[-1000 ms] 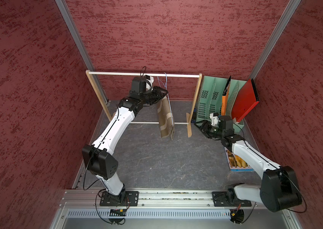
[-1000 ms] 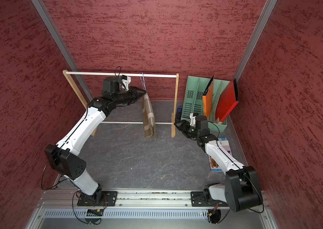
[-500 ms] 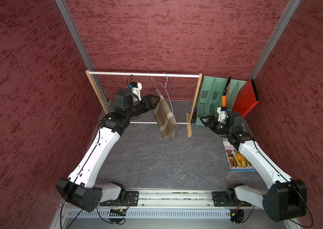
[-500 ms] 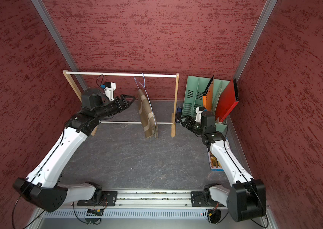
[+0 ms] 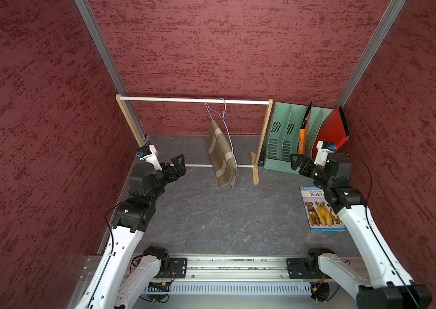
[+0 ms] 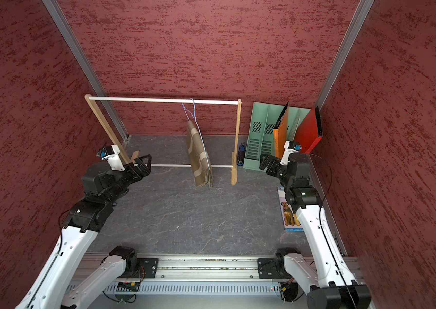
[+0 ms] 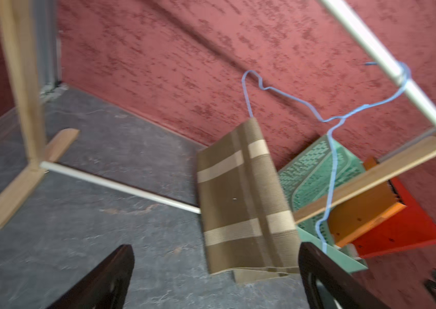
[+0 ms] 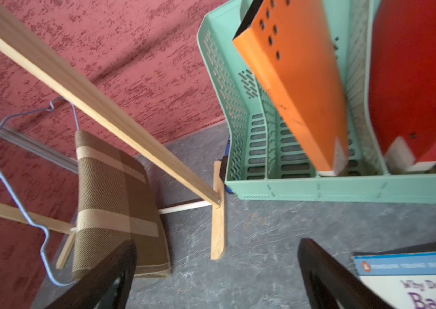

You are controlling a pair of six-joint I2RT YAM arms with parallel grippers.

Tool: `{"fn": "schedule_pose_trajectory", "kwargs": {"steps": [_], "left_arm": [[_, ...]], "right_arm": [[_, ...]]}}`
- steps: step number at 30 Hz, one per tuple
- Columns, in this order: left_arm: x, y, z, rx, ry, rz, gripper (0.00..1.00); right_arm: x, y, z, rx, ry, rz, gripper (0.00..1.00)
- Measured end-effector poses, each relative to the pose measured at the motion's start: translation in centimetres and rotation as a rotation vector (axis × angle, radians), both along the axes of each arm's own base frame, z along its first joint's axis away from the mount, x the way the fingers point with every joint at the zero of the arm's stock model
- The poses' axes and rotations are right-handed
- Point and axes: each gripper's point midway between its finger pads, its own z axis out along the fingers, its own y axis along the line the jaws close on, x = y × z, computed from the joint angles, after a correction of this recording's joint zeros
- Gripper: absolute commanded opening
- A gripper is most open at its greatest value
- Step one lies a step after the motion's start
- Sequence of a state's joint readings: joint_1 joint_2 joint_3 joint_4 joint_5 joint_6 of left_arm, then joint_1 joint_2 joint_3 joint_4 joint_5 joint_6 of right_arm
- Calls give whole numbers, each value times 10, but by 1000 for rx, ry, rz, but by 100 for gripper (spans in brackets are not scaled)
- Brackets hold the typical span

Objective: Hang the scarf on the hanger
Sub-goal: Reset both arms

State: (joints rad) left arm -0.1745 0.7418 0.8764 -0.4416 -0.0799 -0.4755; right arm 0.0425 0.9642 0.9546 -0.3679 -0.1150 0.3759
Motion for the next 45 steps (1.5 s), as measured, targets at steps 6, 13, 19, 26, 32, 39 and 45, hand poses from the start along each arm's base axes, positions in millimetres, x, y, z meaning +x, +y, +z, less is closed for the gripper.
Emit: {"fn": "schedule_pose_trajectory", "kwargs": {"steps": [6, 13, 19, 26, 32, 39, 45], "left_arm": [[-20, 45, -73, 106, 100, 209, 100], [-32, 77, -118, 215, 124, 355, 100], [-32, 91, -135, 277, 104, 424, 100], [-24, 96, -144, 326, 90, 448, 100], [-15, 97, -148, 366, 67, 441, 100], [-3, 94, -155, 408, 48, 415, 100], [13, 90, -158, 424, 21, 374, 100]], "right_arm": [[-9, -32, -3, -130, -42, -136, 98], [-17, -65, -95, -266, 36, -283, 98], [-20, -78, -164, -369, 90, -318, 98], [-7, -78, -181, -439, 27, -301, 98], [11, -73, -170, -467, -80, -275, 98], [19, -68, -163, -503, -132, -239, 98], [21, -64, -159, -513, -152, -218, 98]]}}
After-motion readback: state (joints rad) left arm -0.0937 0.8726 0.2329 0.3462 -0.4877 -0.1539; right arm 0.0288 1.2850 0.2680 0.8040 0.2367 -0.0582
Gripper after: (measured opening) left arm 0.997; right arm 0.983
